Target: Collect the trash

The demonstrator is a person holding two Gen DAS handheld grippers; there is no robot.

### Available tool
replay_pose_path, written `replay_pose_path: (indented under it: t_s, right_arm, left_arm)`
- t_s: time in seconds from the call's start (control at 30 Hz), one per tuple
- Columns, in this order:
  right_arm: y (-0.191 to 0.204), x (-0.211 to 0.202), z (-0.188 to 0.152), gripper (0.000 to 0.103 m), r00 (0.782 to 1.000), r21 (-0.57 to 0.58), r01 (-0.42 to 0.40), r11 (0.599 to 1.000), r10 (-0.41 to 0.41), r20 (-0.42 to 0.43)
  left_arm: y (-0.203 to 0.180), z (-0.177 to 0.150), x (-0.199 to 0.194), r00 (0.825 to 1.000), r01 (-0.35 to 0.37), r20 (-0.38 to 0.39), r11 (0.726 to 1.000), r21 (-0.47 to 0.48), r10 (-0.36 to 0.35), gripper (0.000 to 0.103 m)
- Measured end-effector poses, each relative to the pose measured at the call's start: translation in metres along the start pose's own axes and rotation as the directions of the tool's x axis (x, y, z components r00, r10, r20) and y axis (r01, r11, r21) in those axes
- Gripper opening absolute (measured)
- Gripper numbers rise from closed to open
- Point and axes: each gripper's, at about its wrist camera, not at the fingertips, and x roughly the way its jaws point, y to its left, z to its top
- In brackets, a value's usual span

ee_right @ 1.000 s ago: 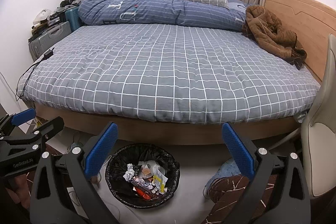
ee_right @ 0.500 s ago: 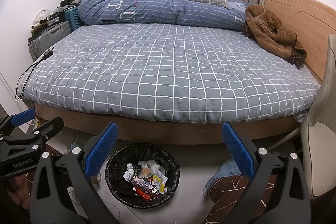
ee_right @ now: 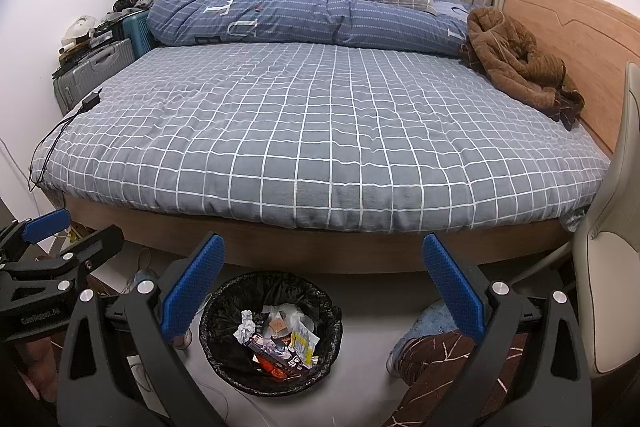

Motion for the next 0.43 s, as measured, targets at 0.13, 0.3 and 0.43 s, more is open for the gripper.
replay_pose_path:
  t_s: [0.13, 0.3, 0.43]
  right_arm:
    - [0.0009, 0.0012, -0.0029, 0.095, 1.000, 0.004, -0.001, 1.000, 0.001, -0.003]
    - [0.0038, 0.0025, -0.0044, 0.095, 1.000, 0.007, -0.005, 1.000, 0.005, -0.004]
    - [0.0049, 0.0025, -0.0039, 0.095, 1.000, 0.008, -0.005, 1.000, 0.005, -0.003]
  left_arm:
    - [0.0016, 0.0002, 0.0016, 1.000, -0.014, -0.005, 1.000, -0.007, 0.014, 0.097]
    - [0.0042, -0.0008, 0.0019, 1.000, -0.010, -0.009, 1.000, -0.017, 0.010, 0.097]
    - [0.0062, -0.0013, 0.0010, 1.000, -0.020, -0.001, 1.000, -0.018, 0.020, 0.097]
